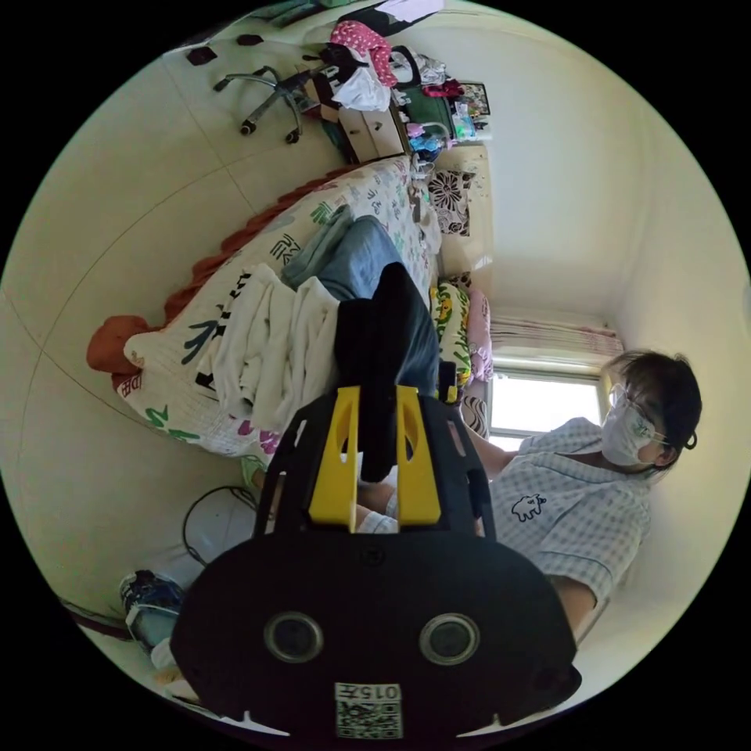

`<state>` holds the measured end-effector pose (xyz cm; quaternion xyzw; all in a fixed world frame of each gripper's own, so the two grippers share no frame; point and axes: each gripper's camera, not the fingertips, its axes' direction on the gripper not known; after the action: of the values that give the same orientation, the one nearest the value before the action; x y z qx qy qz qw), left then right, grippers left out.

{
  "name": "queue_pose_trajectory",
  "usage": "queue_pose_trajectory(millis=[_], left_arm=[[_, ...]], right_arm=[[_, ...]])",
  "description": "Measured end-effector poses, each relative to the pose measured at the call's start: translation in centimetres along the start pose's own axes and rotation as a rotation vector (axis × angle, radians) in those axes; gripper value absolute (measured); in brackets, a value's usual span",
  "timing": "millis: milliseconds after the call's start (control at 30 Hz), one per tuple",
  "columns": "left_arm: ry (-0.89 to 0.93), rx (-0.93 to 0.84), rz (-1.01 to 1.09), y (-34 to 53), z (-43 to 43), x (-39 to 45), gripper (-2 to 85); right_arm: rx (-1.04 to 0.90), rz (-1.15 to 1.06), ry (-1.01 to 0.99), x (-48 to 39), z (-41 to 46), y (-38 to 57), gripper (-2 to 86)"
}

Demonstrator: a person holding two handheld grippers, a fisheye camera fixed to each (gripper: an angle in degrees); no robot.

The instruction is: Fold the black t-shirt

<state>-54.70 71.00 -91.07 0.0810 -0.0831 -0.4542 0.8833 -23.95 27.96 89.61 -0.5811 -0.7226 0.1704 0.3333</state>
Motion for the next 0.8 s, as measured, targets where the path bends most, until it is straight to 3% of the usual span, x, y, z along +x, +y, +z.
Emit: queue_pose_trajectory(millis=[200,333,533,600,733,800], left_arm=[[-0.069,0.113,0.004,5.4,0.9,6.5,6.7],[-0.259,0.230,0.163,9.9,4.6,17.0,6.3],[-0.580,-0.059,0.597,14.6,24.3,34.9,6.5],[-0.549,-0.176,0.679,15.8,32.3,38.2,6.7],[-0.195,-0.307,0.694,18.8,51.3,44.2,7.3],[-0.153,-0.374,0.697,20.8,60.0,47.3,7.5]], right_arm=[[0.056,0.010,-0.007,-0.6,-3.8,3.0,10.0],[0.064,0.000,0.057,-1.9,-6.7,6.4,8.9],[0.053,-0.035,0.364,-4.9,-11.5,14.2,8.3],[0.090,-0.077,0.420,-5.9,-13.6,17.1,9.0],[0.232,-0.067,0.467,-6.1,-20.6,24.8,10.2],[0.321,-0.011,0.505,-5.3,-24.7,28.8,10.4]])
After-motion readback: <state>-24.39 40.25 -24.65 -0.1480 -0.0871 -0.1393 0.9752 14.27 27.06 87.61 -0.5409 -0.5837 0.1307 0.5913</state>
